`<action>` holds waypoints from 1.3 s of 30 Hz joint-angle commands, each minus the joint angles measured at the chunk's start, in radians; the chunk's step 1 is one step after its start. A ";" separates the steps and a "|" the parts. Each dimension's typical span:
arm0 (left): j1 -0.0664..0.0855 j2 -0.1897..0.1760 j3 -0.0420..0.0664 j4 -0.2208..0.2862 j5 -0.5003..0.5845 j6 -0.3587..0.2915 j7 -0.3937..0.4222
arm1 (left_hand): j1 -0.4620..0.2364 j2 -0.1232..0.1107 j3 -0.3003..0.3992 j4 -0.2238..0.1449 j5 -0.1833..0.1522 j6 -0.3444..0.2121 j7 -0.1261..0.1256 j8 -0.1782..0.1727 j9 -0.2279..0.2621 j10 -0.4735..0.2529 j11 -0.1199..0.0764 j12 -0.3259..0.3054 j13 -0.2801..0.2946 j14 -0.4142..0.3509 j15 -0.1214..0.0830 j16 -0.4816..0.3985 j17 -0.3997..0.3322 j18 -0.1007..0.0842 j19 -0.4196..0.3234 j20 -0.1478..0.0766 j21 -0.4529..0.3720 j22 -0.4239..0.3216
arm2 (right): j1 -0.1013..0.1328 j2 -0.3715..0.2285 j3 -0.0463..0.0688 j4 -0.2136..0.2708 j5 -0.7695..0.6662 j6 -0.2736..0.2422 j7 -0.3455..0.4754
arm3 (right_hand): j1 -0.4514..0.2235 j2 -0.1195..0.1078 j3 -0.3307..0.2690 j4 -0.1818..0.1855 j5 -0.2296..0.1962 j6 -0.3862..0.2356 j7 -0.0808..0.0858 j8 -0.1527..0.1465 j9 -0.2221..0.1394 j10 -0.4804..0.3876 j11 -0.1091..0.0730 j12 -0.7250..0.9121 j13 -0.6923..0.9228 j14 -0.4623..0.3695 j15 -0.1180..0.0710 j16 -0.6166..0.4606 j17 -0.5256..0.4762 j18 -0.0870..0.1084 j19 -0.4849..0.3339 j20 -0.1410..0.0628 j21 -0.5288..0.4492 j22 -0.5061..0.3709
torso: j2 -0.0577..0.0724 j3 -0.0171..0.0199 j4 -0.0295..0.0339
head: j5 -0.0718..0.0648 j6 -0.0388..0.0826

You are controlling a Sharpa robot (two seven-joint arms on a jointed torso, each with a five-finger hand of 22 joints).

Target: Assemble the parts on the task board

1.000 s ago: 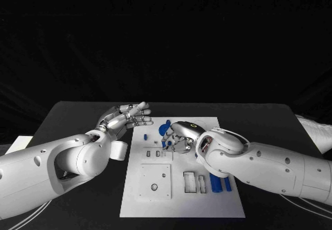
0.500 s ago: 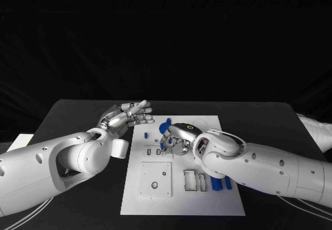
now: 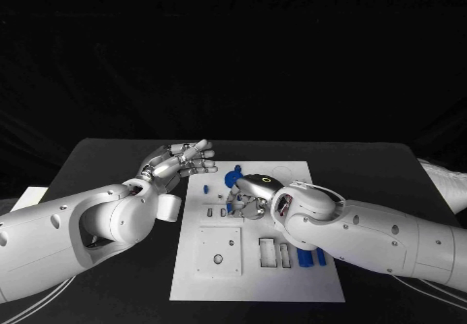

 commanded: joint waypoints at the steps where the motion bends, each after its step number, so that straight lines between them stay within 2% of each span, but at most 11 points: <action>1: 0.000 0.001 0.001 0.003 0.001 0.022 0.004 | 0.007 0.000 -0.001 -0.007 -0.004 0.003 0.004 -0.006 -0.001 -0.001 0.004 -0.004 -0.001 -0.004 0.001 -0.002 0.001 0.010 -0.005 0.004 0.007 -0.001 | -0.003 0.001 -0.002 0.000 -0.033 0.036 -0.014 | -0.007 -0.001 0.005 0.002 0.004 0.017 -0.012 -0.004 -0.002 0.107 -0.004 0.005 0.263 0.014 -0.002 -0.005 -0.001 -0.014 0.103 -0.006 0.002 0.263 | 0.000 -0.0005 0.0000 | 0.000 -0.001; 8: 0.000 0.000 0.001 0.003 0.001 0.022 0.004 | 0.007 0.000 -0.001 -0.007 -0.004 0.003 0.004 -0.006 -0.001 -0.001 0.004 -0.004 -0.001 -0.004 0.001 -0.002 0.001 0.010 -0.005 0.004 0.007 -0.001 | -0.005 0.003 -0.002 0.000 -0.040 0.035 -0.018 | -0.015 -0.009 0.004 0.001 0.006 0.011 -0.009 -0.010 -0.004 0.107 -0.002 0.005 0.263 0.015 -0.001 -0.005 -0.001 -0.014 0.103 -0.006 0.002 0.263 | 0.000 0.0000 -0.0003 | 0.001 -0.002; 15: 0.000 0.000 0.001 0.003 0.001 0.021 0.003 | 0.007 0.000 -0.001 -0.007 -0.004 0.003 0.004 -0.006 -0.001 -0.001 0.004 -0.004 -0.001 -0.004 0.001 -0.002 0.001 0.010 -0.005 0.004 0.007 -0.001 | -0.005 0.001 -0.002 0.001 -0.051 0.025 -0.025 | -0.028 -0.038 0.000 -0.007 -0.001 -0.033 0.009 -0.033 -0.016 0.107 0.012 0.005 0.263 0.015 0.005 -0.005 -0.001 -0.014 0.103 -0.001 0.002 0.263 | 0.000 0.0003 -0.0004 | -0.002 -0.005; 24: 0.000 0.001 0.001 0.002 0.001 0.022 0.002 | 0.007 0.000 -0.001 -0.007 -0.004 0.003 0.004 -0.006 -0.001 -0.001 0.004 -0.004 -0.001 -0.004 0.001 -0.002 0.001 0.010 -0.005 0.004 0.007 -0.001 | -0.006 0.002 -0.002 0.003 -0.059 0.007 -0.028 | -0.043 -0.054 -0.005 -0.007 -0.004 -0.064 0.020 -0.033 -0.024 0.107 0.021 0.005 0.263 0.016 0.011 -0.005 0.000 -0.014 0.103 0.005 0.002 0.263 | 0.000 0.0005 -0.0005 | -0.002 -0.007; 33: 0.000 0.001 0.001 0.001 0.001 0.022 0.001 | 0.006 0.000 -0.001 -0.007 -0.005 0.003 0.004 -0.007 -0.001 -0.001 0.004 -0.006 -0.001 -0.004 0.001 -0.004 0.002 0.010 -0.005 0.004 0.007 -0.001 | -0.006 0.003 -0.002 0.004 -0.061 -0.014 -0.027 | -0.060 -0.067 -0.017 -0.002 -0.007 -0.077 0.023 -0.032 -0.027 0.104 0.024 -0.001 0.260 0.017 0.015 -0.004 0.000 -0.014 0.103 0.009 0.002 0.263 | 0.000 -0.0001 -0.0005 | -0.004 -0.007; 37: 0.000 0.001 0.001 0.001 0.001 0.022 0.000 | 0.006 0.000 -0.001 -0.007 -0.005 0.003 0.004 -0.007 -0.001 -0.001 0.004 -0.006 -0.001 -0.004 0.001 -0.004 0.002 0.010 -0.005 0.004 0.007 -0.001 | -0.006 0.003 -0.002 0.006 -0.061 -0.022 -0.024 | -0.078 -0.080 -0.034 0.006 -0.011 -0.086 0.024 -0.031 -0.028 0.101 0.026 -0.006 0.257 0.018 0.017 -0.004 0.001 -0.014 0.103 0.011 0.002 0.263 | 0.000 -0.0002 -0.0002 | -0.004 -0.007; 39: 0.000 0.001 0.001 0.002 0.001 0.022 0.000 | 0.006 0.000 -0.001 -0.007 -0.005 0.003 0.004 -0.007 -0.001 -0.001 0.004 -0.006 -0.001 -0.004 0.001 -0.004 0.002 0.010 -0.005 0.004 0.007 -0.001 | -0.006 0.003 -0.002 0.007 -0.061 -0.025 -0.022 | -0.091 -0.087 -0.051 0.014 -0.027 -0.091 0.024 -0.030 -0.029 0.101 0.027 -0.007 0.256 0.019 0.017 -0.004 0.001 -0.014 0.103 0.012 0.002 0.263 | 0.000 -0.0002 0.0000 | -0.004 -0.008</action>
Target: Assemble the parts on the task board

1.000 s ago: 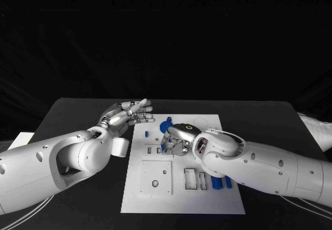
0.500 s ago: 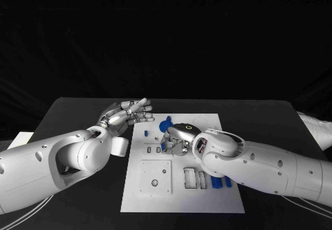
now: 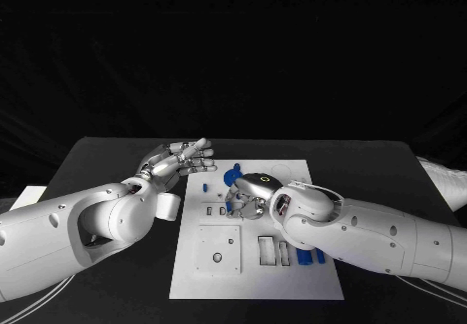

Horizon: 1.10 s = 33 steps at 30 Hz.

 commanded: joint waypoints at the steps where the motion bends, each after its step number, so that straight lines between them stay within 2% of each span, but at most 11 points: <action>1: 0.000 0.001 0.001 0.002 0.001 0.021 0.003 | 0.006 0.000 -0.001 -0.007 -0.005 0.003 0.004 -0.002 -0.001 -0.001 0.004 -0.006 -0.001 -0.004 0.001 -0.004 0.001 0.010 -0.005 0.004 0.007 -0.001 | -0.001 0.001 0.000 0.004 -0.015 -0.018 -0.002 | -0.017 -0.005 -0.021 0.009 -0.028 -0.008 -0.001 -0.001 -0.001 0.097 0.009 -0.006 0.256 0.019 0.010 -0.004 0.001 -0.014 0.107 0.009 0.002 0.263 | 0.000 -0.0003 0.0005 | -0.001 -0.001; 5: 0.000 0.001 0.000 0.002 0.001 0.021 0.003 | 0.006 0.000 -0.001 -0.007 -0.005 0.003 0.004 -0.002 -0.001 -0.001 0.004 -0.006 -0.001 -0.004 0.001 -0.004 0.001 0.010 -0.005 0.004 0.007 -0.001 | -0.001 0.001 0.000 0.006 -0.015 -0.039 0.001 | -0.028 -0.011 -0.049 0.024 -0.059 -0.025 0.002 -0.003 -0.003 0.093 0.011 -0.013 0.252 0.020 0.012 -0.004 0.002 -0.014 0.107 0.011 0.002 0.263 | 0.000 -0.0006 0.0004 | -0.001 -0.001; 10: 0.000 0.001 0.000 0.001 0.001 0.021 0.003 | 0.006 0.000 -0.001 -0.007 -0.005 0.003 0.004 -0.002 -0.001 -0.001 0.004 -0.006 -0.001 -0.004 0.001 -0.004 0.001 0.010 -0.005 0.004 0.007 -0.001 | -0.003 -0.006 0.000 0.014 -0.012 -0.139 0.031 | -0.033 -0.022 -0.082 0.047 -0.069 -0.048 0.008 -0.003 -0.006 0.084 0.016 -0.028 0.243 0.020 0.015 -0.004 0.003 -0.014 0.107 0.013 0.002 0.263 | -0.001 0.0000 0.0003 | -0.002 0.000; 16: 0.000 0.000 0.000 -0.002 0.001 0.022 0.003 | 0.005 0.000 -0.002 -0.007 -0.005 0.003 0.005 -0.003 -0.001 -0.001 0.005 -0.007 -0.001 -0.005 0.001 -0.005 0.002 0.010 -0.005 0.004 0.007 -0.001 | 0.002 -0.050 0.005 0.044 0.119 -0.224 0.194 | -0.005 -0.023 -0.108 0.075 -0.076 -0.066 0.012 0.000 -0.005 0.059 0.019 -0.070 0.219 0.020 0.018 -0.005 0.004 -0.009 0.098 0.017 -0.007 0.240 | -0.002 0.0001 0.0011 | 0.000 0.004; 20: 0.000 -0.001 0.000 -0.007 0.001 0.024 0.001 | 0.005 0.000 -0.002 -0.007 -0.005 0.003 0.005 -0.003 -0.001 -0.001 0.005 -0.007 -0.001 -0.005 0.001 -0.005 0.002 0.010 -0.005 0.004 0.007 -0.001 | 0.042 -0.112 0.011 0.071 0.367 -0.135 0.308 | 0.063 0.009 -0.096 0.054 -0.064 -0.089 0.018 -0.001 -0.006 -0.042 0.023 -0.221 0.131 0.026 0.020 0.004 0.018 0.031 0.014 0.024 -0.091 0.046 | -0.003 -0.0011 -0.0019 | 0.000 0.011; 22: 0.000 0.002 0.000 -0.013 0.001 0.027 0.000 | 0.005 0.000 -0.002 -0.007 -0.005 0.003 0.005 -0.003 -0.001 -0.001 0.005 -0.007 -0.001 -0.005 0.001 -0.005 0.002 0.010 -0.005 0.004 0.007 -0.001 | 0.069 -0.152 0.013 0.084 0.518 -0.075 0.339 | 0.113 0.028 -0.075 0.029 -0.051 -0.111 0.025 -0.002 -0.008 -0.187 0.030 -0.416 0.018 -0.023 0.028 -0.007 0.031 0.079 -0.110 0.026 -0.219 -0.198 | -0.005 -0.0015 -0.0009 | -0.002 0.015; 24: 0.000 0.005 0.000 -0.020 0.001 0.028 -0.002 | 0.005 0.000 -0.002 -0.007 -0.005 0.003 0.005 -0.003 -0.001 -0.001 0.005 -0.007 -0.001 -0.005 0.001 -0.005 0.002 0.010 -0.005 0.004 0.007 -0.001 | 0.096 -0.191 0.014 0.093 0.661 -0.026 0.360 | 0.149 0.046 -0.045 0.011 -0.042 -0.124 0.032 0.000 -0.009 -0.436 0.038 -0.778 -0.212 -0.069 0.038 0.002 0.049 0.140 -0.322 0.034 -0.454 -0.547 | -0.010 -0.0020 0.0005 | -0.005 0.014; 25: 0.000 0.006 -0.001 -0.022 0.001 0.029 -0.003 | 0.005 0.000 -0.002 -0.007 -0.005 0.003 0.005 -0.003 -0.001 -0.001 0.005 -0.007 -0.001 -0.004 0.001 -0.005 0.002 0.010 -0.005 0.004 0.007 -0.001 | 0.103 -0.203 0.014 0.094 0.702 -0.013 0.366 | 0.157 0.045 -0.035 0.006 -0.040 -0.131 0.031 -0.001 -0.010 -0.483 0.033 -0.857 -0.269 -0.005 0.030 0.053 0.080 0.161 -0.415 0.030 -0.558 -0.684 | -0.011 -0.0020 0.0005 | -0.005 0.015; 27: -0.001 0.010 -0.001 -0.035 0.001 0.030 -0.009 | 0.006 0.000 -0.002 -0.008 -0.005 0.003 0.004 -0.004 -0.001 -0.002 0.005 -0.007 -0.001 -0.004 0.001 -0.005 0.002 0.010 -0.005 0.004 0.007 -0.001 | 0.131 -0.248 0.014 0.090 0.873 0.032 0.393 | 0.174 0.033 0.018 -0.006 -0.034 -0.149 0.037 0.001 -0.012 -0.526 0.052 -1.083 -0.489 -0.111 0.046 0.039 0.114 0.162 -0.552 0.037 -0.754 -0.817 | -0.016 -0.0026 -0.0017 | -0.005 0.016; 29: -0.001 0.013 -0.001 -0.045 0.001 0.033 -0.017 | 0.007 -0.001 -0.002 -0.009 -0.004 0.002 0.003 -0.005 -0.001 -0.002 0.004 -0.008 -0.001 -0.003 0.001 -0.005 0.003 0.010 -0.007 0.004 0.006 -0.002 | 0.144 -0.278 0.014 0.079 0.992 0.056 0.412 | 0.188 0.031 0.086 -0.015 -0.020 -0.153 0.062 0.000 -0.013 -0.541 0.076 -1.230 -0.657 -0.278 0.088 0.006 0.052 0.159 -0.618 0.063 -0.884 -0.892 | -0.020 -0.0032 -0.0031 | -0.003 0.016; 33: -0.001 0.020 -0.002 -0.065 -0.012 0.045 -0.041 | 0.008 -0.001 -0.002 -0.014 -0.004 0.000 0.001 -0.011 -0.001 -0.006 0.003 -0.014 -0.002 0.004 -0.001 -0.008 0.006 0.012 -0.016 0.004 -0.006 -0.010 | 0.158 -0.317 0.015 0.044 1.166 0.070 0.450 | 0.157 -0.017 0.177 -0.039 -0.005 -0.133 0.070 0.004 -0.011 -0.474 0.092 -1.388 -0.926 -0.361 0.115 -0.011 -0.086 0.171 -0.574 0.102 -1.055 -1.012 | -0.027 -0.0017 -0.0074 | 0.003 0.016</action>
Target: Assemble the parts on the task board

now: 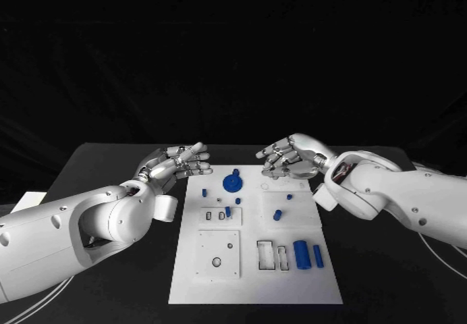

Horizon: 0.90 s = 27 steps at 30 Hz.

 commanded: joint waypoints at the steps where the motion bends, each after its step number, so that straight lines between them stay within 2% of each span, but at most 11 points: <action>1: 0.000 0.007 0.000 -0.016 -0.022 0.042 -0.037 | 0.009 -0.001 -0.001 -0.009 -0.004 -0.001 0.000 -0.006 -0.001 -0.006 0.003 -0.006 -0.002 0.007 -0.002 -0.004 0.002 0.013 -0.006 -0.001 -0.010 -0.006 | 0.006 -0.021 0.000 -0.029 0.385 0.084 0.103 | -0.012 -0.016 0.042 -0.013 0.006 0.012 0.001 0.004 0.001 0.038 0.005 -0.058 -0.112 -0.009 0.003 -0.007 -0.061 0.008 0.039 0.009 -0.070 -0.052 | -0.011 0.0022 -0.0064 | 0.007 0.000; 4: 0.000 0.013 -0.001 -0.032 -0.064 0.061 -0.067 | 0.007 -0.001 -0.001 -0.011 -0.004 0.001 -0.003 -0.011 0.000 0.007 -0.003 -0.003 0.001 0.030 -0.010 -0.003 0.007 0.016 0.026 -0.008 -0.010 -0.011 | 0.009 -0.038 0.000 -0.055 0.457 0.080 0.120 | -0.021 -0.014 0.057 -0.023 0.004 0.028 -0.002 0.008 0.003 0.094 -0.001 -0.060 -0.160 0.068 -0.023 0.016 -0.082 0.006 0.120 -0.007 -0.070 -0.063 | -0.015 0.0045 -0.0088 | 0.010 0.000; 8: 0.000 0.023 -0.001 -0.052 -0.134 0.079 -0.119 | -0.004 -0.001 -0.001 -0.010 -0.004 0.018 -0.014 -0.010 0.003 0.065 -0.026 0.019 0.013 0.153 -0.046 0.052 0.048 0.013 0.162 -0.047 0.041 0.003 | 0.011 -0.053 -0.001 -0.083 0.511 0.067 0.130 | -0.039 -0.017 0.035 -0.036 0.001 0.066 -0.032 0.023 0.008 0.236 -0.047 0.000 -0.170 0.227 -0.070 0.092 -0.069 0.011 0.254 -0.052 -0.014 -0.043 | -0.021 0.0072 -0.0126 | 0.014 -0.001; 13: 0.001 0.034 -0.001 -0.071 -0.250 0.096 -0.199 | -0.026 -0.010 -0.007 0.001 -0.005 0.028 -0.035 -0.005 0.004 0.128 -0.056 0.060 0.040 0.287 -0.083 0.196 0.160 0.012 0.292 -0.085 0.134 0.047 | 0.011 -0.065 -0.003 -0.098 0.528 0.041 0.128 | -0.077 -0.032 -0.019 -0.042 0.023 0.096 -0.076 0.033 0.009 0.351 -0.098 0.199 -0.031 0.374 -0.127 0.373 0.114 0.002 0.397 -0.104 0.136 0.049 | -0.027 0.0122 -0.0181 | 0.023 -0.002; 15: 0.002 0.037 -0.001 -0.081 -0.304 0.106 -0.245 | -0.034 -0.016 -0.012 0.004 -0.006 0.036 -0.049 0.007 0.008 0.171 -0.072 0.108 0.071 0.328 -0.099 0.498 0.441 0.010 0.334 -0.102 0.190 0.079 | 0.010 -0.070 -0.004 -0.101 0.517 0.029 0.124 | -0.109 -0.023 -0.050 -0.031 0.045 0.106 -0.082 0.035 0.007 0.443 -0.106 0.735 0.477 0.404 -0.133 0.972 0.644 -0.050 0.494 -0.117 0.437 0.411 | -0.030 0.0149 -0.0204 | 0.025 -0.001; 16: 0.003 0.040 -0.001 -0.088 -0.339 0.116 -0.278 | -0.032 -0.015 -0.013 0.004 0.001 0.036 -0.058 0.024 0.011 0.150 -0.095 0.161 0.119 0.313 -0.099 0.746 0.677 -0.001 0.360 -0.122 0.306 0.186 | 0.010 -0.072 -0.005 -0.103 0.504 0.021 0.123 | -0.124 -0.016 -0.071 -0.030 0.063 0.110 -0.087 0.039 0.006 0.504 -0.108 1.063 0.802 0.418 -0.135 1.239 0.890 -0.080 0.539 -0.118 0.614 0.627 | -0.031 0.0167 -0.0221 | 0.025 -0.002; 17: 0.004 0.042 -0.001 -0.092 -0.364 0.124 -0.302 | -0.051 -0.017 -0.024 0.014 -0.007 0.039 -0.054 0.033 0.014 0.185 -0.090 0.210 0.150 0.325 -0.110 0.910 0.840 -0.026 0.378 -0.118 0.425 0.342 | 0.010 -0.073 -0.006 -0.104 0.494 0.013 0.122 | -0.134 -0.004 -0.088 -0.029 0.071 0.107 -0.091 0.042 0.005 0.543 -0.105 1.217 0.961 0.423 -0.121 1.364 1.011 -0.096 0.555 -0.115 0.715 0.755 | -0.032 0.0179 -0.0232 | 0.026 -0.002; 19: 0.005 0.045 0.000 -0.099 -0.413 0.141 -0.351 | -0.051 -0.023 -0.034 0.012 -0.003 0.034 -0.074 0.063 0.021 0.135 -0.107 0.332 0.254 0.334 -0.104 1.128 1.052 -0.034 0.406 -0.143 0.604 0.538 | 0.009 -0.076 -0.006 -0.105 0.477 0.003 0.122 | -0.160 0.002 -0.108 -0.017 0.076 0.111 -0.077 0.048 0.006 0.598 -0.093 1.330 1.084 0.439 -0.121 1.458 1.111 -0.100 0.556 -0.112 0.756 0.808 | -0.034 0.0202 -0.0253 | 0.027 -0.002; 21: 0.008 0.049 0.000 -0.107 -0.469 0.166 -0.409 | -0.068 -0.025 -0.050 0.027 -0.008 0.025 -0.074 0.090 0.027 0.114 -0.103 0.453 0.348 0.344 -0.112 1.236 1.170 -0.059 0.385 -0.124 0.685 0.642 | 0.009 -0.079 -0.007 -0.104 0.460 -0.006 0.122 | -0.175 0.008 -0.135 -0.014 0.093 0.112 -0.075 0.054 0.006 0.609 -0.090 1.348 1.104 0.450 -0.118 1.500 1.158 -0.102 0.558 -0.102 0.791 0.852 | -0.035 0.0218 -0.0264 | 0.026 0.000; 25: 0.011 0.058 0.000 -0.117 -0.568 0.199 -0.513 | -0.101 0.010 -0.060 0.079 -0.003 0.019 -0.083 0.150 0.049 0.051 -0.105 0.622 0.480 0.386 -0.119 1.349 1.294 -0.076 0.411 -0.125 0.830 0.832 | 0.008 -0.083 -0.008 -0.103 0.416 -0.016 0.122 | -0.183 0.021 -0.160 -0.013 0.098 0.113 -0.076 0.061 0.006 0.609 -0.088 1.348 1.104 0.451 -0.116 1.503 1.161 -0.123 0.599 -0.098 0.866 0.971 | -0.037 0.0255 -0.0291 | 0.020 0.000; 27: 0.012 0.065 0.000 -0.123 -0.626 0.217 -0.580 | -0.127 0.013 -0.077 0.108 -0.006 0.019 -0.088 0.183 0.066 0.081 -0.109 0.763 0.615 0.391 -0.124 1.362 1.310 -0.091 0.434 -0.128 0.905 0.941 | 0.007 -0.085 -0.009 -0.101 0.390 -0.017 0.121 | -0.188 0.026 -0.171 -0.012 0.098 0.115 -0.076 0.063 0.006 0.609 -0.089 1.348 1.104 0.451 -0.116 1.503 1.161 -0.131 0.616 -0.097 0.893 1.017 | -0.037 0.0256 -0.0284 | 0.015 0.000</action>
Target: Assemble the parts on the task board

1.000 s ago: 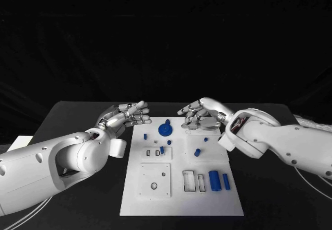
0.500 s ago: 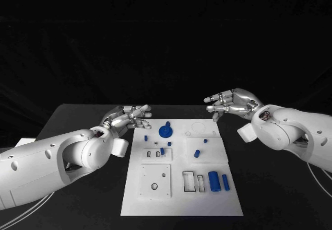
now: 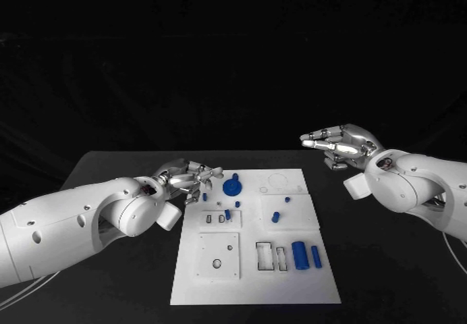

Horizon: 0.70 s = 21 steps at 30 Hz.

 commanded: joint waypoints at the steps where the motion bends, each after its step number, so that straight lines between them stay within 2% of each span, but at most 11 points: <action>1: 0.003 0.013 0.000 -0.009 -0.217 0.092 -0.223 | -0.044 0.013 -0.020 0.031 -0.004 0.014 -0.017 0.048 0.024 0.051 -0.008 0.188 0.187 0.104 -0.010 0.012 0.263 -0.022 0.027 -0.006 0.083 0.123 | -0.003 -0.003 -0.001 0.005 -0.082 -0.020 0.012 | -0.008 0.006 -0.012 0.002 0.006 0.006 0.002 0.006 0.000 0.099 -0.003 0.003 0.263 0.104 0.010 0.003 0.263 -0.025 0.026 0.000 0.031 0.070 | -0.003 0.0042 -0.0023 | -0.009 0.000; 2: 0.003 0.017 0.000 -0.012 -0.244 0.100 -0.256 | -0.067 0.024 -0.034 0.026 -0.001 0.009 -0.029 0.082 0.045 0.066 -0.014 0.266 0.266 0.104 -0.015 0.012 0.263 -0.025 0.033 -0.015 0.106 0.154 | -0.004 -0.003 -0.001 0.006 -0.091 -0.020 0.013 | -0.009 0.008 -0.015 0.003 0.006 0.007 0.002 0.007 0.000 0.099 -0.003 0.003 0.263 0.104 0.010 0.003 0.263 -0.029 0.033 0.000 0.042 0.089 | -0.003 0.0049 -0.0028 | -0.008 0.000; 3: 0.004 0.021 0.000 -0.014 -0.266 0.106 -0.284 | -0.081 0.029 -0.045 0.029 -0.001 0.007 -0.033 0.105 0.060 0.077 -0.019 0.318 0.321 0.104 -0.019 0.012 0.263 -0.029 0.038 -0.017 0.123 0.179 | -0.006 -0.003 -0.001 0.008 -0.095 -0.019 0.013 | -0.010 0.010 -0.018 0.003 0.006 0.007 0.002 0.008 0.000 0.099 -0.003 0.003 0.263 0.104 0.010 0.003 0.263 -0.034 0.043 0.001 0.054 0.112 | -0.003 0.0066 -0.0036 | -0.006 0.000; 5: 0.007 0.029 0.000 -0.019 -0.305 0.123 -0.347 | -0.111 0.041 -0.071 0.034 -0.002 -0.005 -0.038 0.159 0.098 0.095 -0.029 0.391 0.399 0.104 -0.026 0.012 0.263 -0.035 0.045 -0.021 0.151 0.220 | -0.010 -0.004 -0.002 0.012 -0.102 -0.018 0.015 | -0.010 0.013 -0.024 0.003 0.007 0.006 0.002 0.009 0.000 0.099 -0.003 0.003 0.263 0.104 0.010 0.003 0.263 -0.039 0.054 0.001 0.069 0.139 | -0.003 0.0079 -0.0043 | -0.004 -0.002; 7: 0.013 0.038 0.000 -0.025 -0.342 0.154 -0.409 | -0.127 0.048 -0.091 0.037 -0.004 -0.011 -0.043 0.200 0.128 0.109 -0.033 0.432 0.447 0.104 -0.029 0.012 0.263 -0.039 0.049 -0.023 0.164 0.242 | -0.015 -0.004 -0.002 0.016 -0.109 -0.018 0.016 | -0.011 0.016 -0.027 0.004 0.008 0.005 0.002 0.009 0.000 0.099 -0.003 0.003 0.263 0.104 0.010 0.003 0.263 -0.041 0.058 0.001 0.074 0.149 | -0.003 0.0084 -0.0043 | 0.001 -0.004; 9: 0.023 0.049 0.000 -0.032 -0.391 0.198 -0.476 | -0.153 0.052 -0.121 0.036 -0.005 -0.025 -0.051 0.242 0.162 0.115 -0.034 0.458 0.476 0.104 -0.033 0.012 0.263 -0.040 0.049 -0.026 0.171 0.253 | -0.019 -0.005 -0.002 0.020 -0.122 -0.018 0.017 | -0.011 0.019 -0.029 0.004 0.010 0.004 0.003 0.009 -0.001 0.099 -0.003 0.003 0.263 0.104 0.011 0.003 0.263 -0.044 0.064 0.001 0.082 0.165 | -0.002 0.0063 -0.0041 | 0.006 -0.006; 12: 0.038 0.065 0.000 -0.041 -0.465 0.252 -0.550 | -0.174 0.055 -0.159 0.036 -0.036 -0.042 -0.058 0.301 0.213 0.123 -0.042 0.483 0.506 0.104 -0.039 0.012 0.263 -0.042 0.051 -0.030 0.181 0.269 | -0.023 -0.005 -0.002 0.024 -0.141 -0.021 0.018 | -0.011 0.020 -0.031 0.004 0.011 0.004 0.003 0.009 -0.001 0.099 -0.003 0.003 0.263 0.104 0.011 0.003 0.263 -0.045 0.065 0.002 0.084 0.168 | -0.002 0.0051 -0.0038 | 0.006 -0.009; 13: 0.044 0.071 0.000 -0.044 -0.494 0.271 -0.571 | -0.175 0.063 -0.185 0.035 -0.042 -0.062 -0.062 0.344 0.254 0.129 -0.048 0.498 0.524 0.104 -0.042 0.012 0.263 -0.044 0.052 -0.035 0.187 0.280 | -0.025 -0.005 -0.002 0.026 -0.148 -0.023 0.018 | -0.011 0.020 -0.031 0.004 0.011 0.004 0.003 0.009 -0.001 0.099 -0.003 0.003 0.263 0.104 0.011 0.003 0.263 -0.045 0.065 0.002 0.084 0.168 | -0.002 0.0057 -0.0040 | 0.006 -0.011; 17: 0.066 0.097 0.000 -0.059 -0.605 0.322 -0.625 | -0.166 0.069 -0.212 0.037 -0.044 -0.080 -0.068 0.385 0.299 0.142 -0.052 0.517 0.550 0.104 -0.046 0.012 0.263 -0.047 0.057 -0.038 0.198 0.300 | -0.027 -0.002 -0.002 0.032 -0.166 -0.029 0.017 | -0.011 0.020 -0.032 0.004 0.010 0.003 0.003 0.009 -0.001 0.099 -0.003 0.003 0.263 0.104 0.011 0.003 0.263 -0.044 0.064 0.002 0.083 0.165 | 0.000 0.0056 -0.0048 | 0.008 -0.016; 19: 0.073 0.110 0.000 -0.066 -0.635 0.333 -0.638 | -0.163 0.067 -0.227 0.037 -0.045 -0.086 -0.070 0.401 0.319 0.145 -0.055 0.521 0.556 0.104 -0.048 0.012 0.263 -0.048 0.058 -0.039 0.201 0.306 | -0.028 0.000 -0.002 0.032 -0.172 -0.031 0.016 | -0.011 0.020 -0.033 0.004 0.009 0.003 0.003 0.009 -0.001 0.099 -0.003 0.003 0.263 0.104 0.011 0.003 0.263 -0.044 0.063 0.002 0.082 0.163 | -0.002 0.0043 -0.0019 | 0.007 -0.019; 21: 0.077 0.122 0.000 -0.073 -0.652 0.338 -0.647 | -0.162 0.068 -0.238 0.037 -0.044 -0.091 -0.073 0.416 0.337 0.148 -0.056 0.526 0.563 0.104 -0.050 0.012 0.263 -0.050 0.060 -0.040 0.205 0.314 | -0.029 0.003 -0.002 0.031 -0.174 -0.032 0.016 | -0.010 0.020 -0.033 0.003 0.008 0.002 0.003 0.008 -0.001 0.099 -0.003 0.003 0.263 0.104 0.011 0.003 0.263 -0.043 0.062 0.002 0.081 0.161 | -0.002 0.0036 -0.0022 | 0.009 -0.022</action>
